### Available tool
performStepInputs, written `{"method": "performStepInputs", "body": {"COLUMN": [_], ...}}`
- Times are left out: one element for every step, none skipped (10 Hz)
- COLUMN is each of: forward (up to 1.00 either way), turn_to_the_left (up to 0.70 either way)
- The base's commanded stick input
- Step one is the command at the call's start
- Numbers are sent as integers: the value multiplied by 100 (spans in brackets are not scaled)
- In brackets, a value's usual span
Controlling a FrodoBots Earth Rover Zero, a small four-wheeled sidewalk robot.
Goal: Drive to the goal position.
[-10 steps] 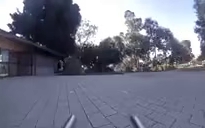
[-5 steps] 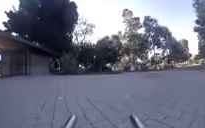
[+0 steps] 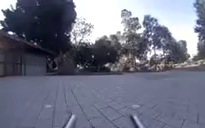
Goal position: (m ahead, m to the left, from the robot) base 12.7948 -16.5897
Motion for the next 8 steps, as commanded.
{"method": "performStepInputs", "body": {"forward": [100,100,100,100,100,100,100,100], "turn_to_the_left": [-27,-27,-27,-27,-27,-27,-27,-27]}}
